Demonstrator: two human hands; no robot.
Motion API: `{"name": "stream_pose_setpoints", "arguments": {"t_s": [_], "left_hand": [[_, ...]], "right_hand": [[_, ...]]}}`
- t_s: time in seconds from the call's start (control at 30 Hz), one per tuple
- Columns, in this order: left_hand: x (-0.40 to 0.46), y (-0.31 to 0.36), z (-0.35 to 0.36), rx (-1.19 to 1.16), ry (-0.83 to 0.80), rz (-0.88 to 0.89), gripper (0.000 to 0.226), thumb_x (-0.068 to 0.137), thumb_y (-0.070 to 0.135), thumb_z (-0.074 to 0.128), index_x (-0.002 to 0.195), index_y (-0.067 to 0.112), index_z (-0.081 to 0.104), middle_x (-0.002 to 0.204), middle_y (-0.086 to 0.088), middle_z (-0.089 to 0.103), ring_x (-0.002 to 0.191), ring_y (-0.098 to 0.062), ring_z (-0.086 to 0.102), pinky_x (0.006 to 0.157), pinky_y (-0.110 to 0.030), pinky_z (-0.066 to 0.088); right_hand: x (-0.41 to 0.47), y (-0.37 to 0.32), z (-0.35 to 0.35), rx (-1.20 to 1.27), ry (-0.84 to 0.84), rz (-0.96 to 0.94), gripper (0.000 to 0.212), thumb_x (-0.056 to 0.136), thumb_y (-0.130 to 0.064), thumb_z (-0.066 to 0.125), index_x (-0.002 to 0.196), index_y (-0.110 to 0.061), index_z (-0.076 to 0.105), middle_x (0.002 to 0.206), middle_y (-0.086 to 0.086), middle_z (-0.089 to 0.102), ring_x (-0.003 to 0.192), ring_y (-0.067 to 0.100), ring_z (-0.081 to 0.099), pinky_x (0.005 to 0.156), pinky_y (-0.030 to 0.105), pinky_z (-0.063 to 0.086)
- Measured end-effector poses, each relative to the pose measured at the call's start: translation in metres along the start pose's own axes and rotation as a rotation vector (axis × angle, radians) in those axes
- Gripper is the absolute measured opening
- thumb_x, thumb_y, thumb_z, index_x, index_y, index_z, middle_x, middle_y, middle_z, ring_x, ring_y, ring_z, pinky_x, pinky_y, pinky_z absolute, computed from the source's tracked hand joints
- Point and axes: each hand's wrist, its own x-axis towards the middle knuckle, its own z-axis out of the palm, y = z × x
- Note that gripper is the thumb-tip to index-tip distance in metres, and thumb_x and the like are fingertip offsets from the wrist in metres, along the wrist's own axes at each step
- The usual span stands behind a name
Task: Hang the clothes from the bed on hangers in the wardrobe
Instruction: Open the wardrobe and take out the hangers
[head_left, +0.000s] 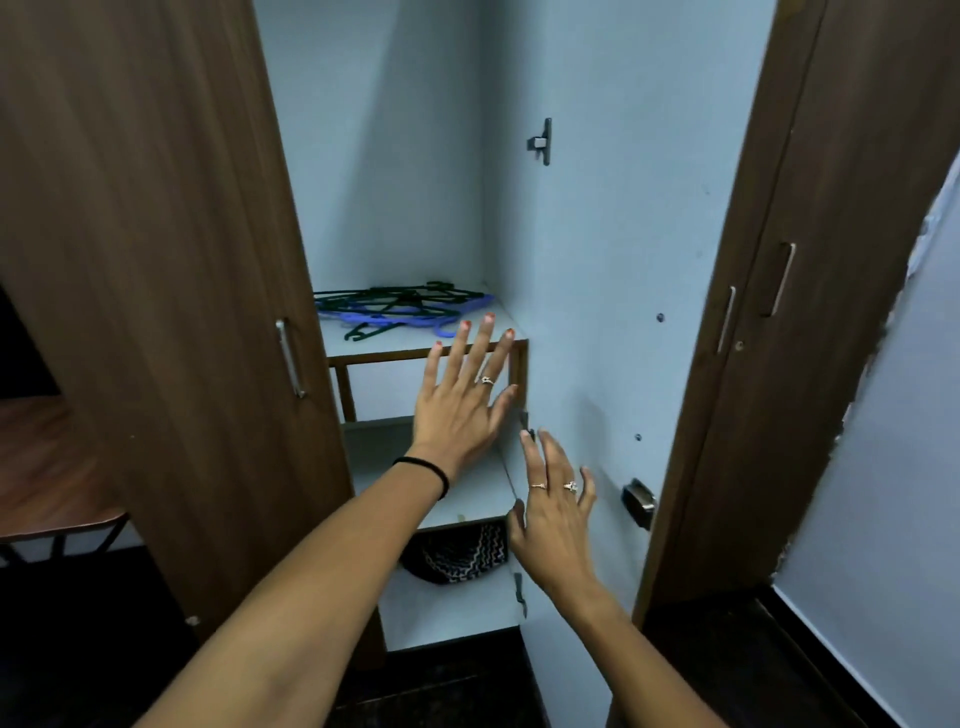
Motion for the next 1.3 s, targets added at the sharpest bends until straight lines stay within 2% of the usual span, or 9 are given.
{"name": "stream_pose_setpoints", "arguments": {"t_s": [0.2,0.37,0.57,0.8,0.9,1.0,1.17,1.23,1.3], "left_hand": [[-0.01,-0.11,0.001,0.135,-0.056,-0.099,0.063,0.099,0.051,0.019,0.154,0.025,0.006,0.162,-0.003,-0.001,0.148,-0.024,0.0,0.117,-0.045,0.007],[-0.01,-0.2,-0.001,0.228,-0.119,-0.133,0.064,0.1,0.05,0.02,0.152,0.027,-0.008,0.159,-0.002,-0.018,0.148,-0.026,-0.01,0.118,-0.045,0.001],[0.002,-0.263,0.009,0.249,-0.152,-0.225,0.063,0.101,0.049,0.02,0.153,0.027,-0.007,0.159,-0.001,-0.021,0.147,-0.026,-0.014,0.119,-0.046,0.002],[0.064,-0.297,0.033,0.226,-0.081,-0.281,0.066,0.099,0.051,0.024,0.153,0.027,-0.006,0.16,-0.002,-0.018,0.148,-0.027,-0.01,0.118,-0.049,0.004],[0.101,-0.305,0.053,0.146,-0.036,-0.399,0.075,0.096,0.051,0.036,0.153,0.027,-0.007,0.16,-0.003,-0.018,0.147,-0.028,-0.011,0.116,-0.054,0.003],[0.141,-0.304,0.069,0.025,0.049,-0.539,0.092,0.09,0.049,0.051,0.152,0.023,-0.01,0.159,-0.008,-0.018,0.147,-0.033,-0.012,0.114,-0.058,0.004],[0.179,-0.303,0.097,0.106,0.246,-0.599,0.106,0.08,0.046,0.064,0.152,0.014,-0.008,0.159,-0.019,-0.008,0.145,-0.042,-0.006,0.113,-0.059,0.013],[0.184,-0.304,0.107,0.148,0.301,-0.62,0.107,0.077,0.028,0.065,0.152,0.016,-0.01,0.159,-0.018,-0.006,0.145,-0.042,-0.005,0.114,-0.06,0.015],[0.187,-0.305,0.11,0.164,0.327,-0.633,0.11,0.068,0.013,0.061,0.151,0.018,-0.011,0.16,-0.016,-0.006,0.146,-0.04,-0.005,0.114,-0.06,0.015]], "right_hand": [[0.052,-0.073,0.048,0.239,-0.325,-0.075,0.093,0.085,-0.013,0.056,0.152,-0.032,-0.006,0.161,-0.002,-0.003,0.143,0.025,0.023,0.113,0.038,0.025],[0.074,-0.122,0.096,0.244,-0.508,-0.131,0.092,0.09,-0.019,0.059,0.15,-0.037,-0.008,0.16,0.0,-0.007,0.14,0.035,0.025,0.11,0.043,0.033],[0.116,-0.157,0.125,0.304,-0.558,-0.166,0.085,0.09,-0.02,0.06,0.152,-0.033,0.002,0.159,-0.001,-0.004,0.143,0.033,0.019,0.113,0.047,0.027],[0.229,-0.174,0.164,0.375,-0.468,-0.214,0.085,0.09,-0.018,0.062,0.152,-0.031,0.005,0.16,-0.001,-0.002,0.143,0.031,0.02,0.113,0.047,0.026],[0.278,-0.185,0.185,0.584,-0.405,-0.161,0.073,0.096,-0.033,0.054,0.153,-0.024,0.008,0.16,0.002,0.005,0.145,0.026,0.017,0.115,0.043,0.022],[0.323,-0.196,0.199,0.888,-0.387,0.041,0.07,0.096,-0.05,0.044,0.152,-0.021,0.014,0.159,0.003,0.016,0.143,0.023,0.026,0.113,0.038,0.029],[0.383,-0.207,0.223,1.096,-0.581,0.121,0.072,0.086,-0.074,0.029,0.144,-0.031,0.032,0.147,-0.001,0.042,0.133,0.023,0.043,0.109,0.046,0.036],[0.396,-0.211,0.232,1.173,-0.699,0.122,0.065,0.09,-0.072,0.028,0.14,-0.033,0.043,0.138,-0.003,0.052,0.122,0.018,0.052,0.104,0.045,0.043],[0.401,-0.217,0.238,1.272,-0.789,0.145,0.047,0.1,-0.055,0.029,0.13,-0.029,0.054,0.124,-0.004,0.062,0.109,0.013,0.059,0.094,0.036,0.049]]}}
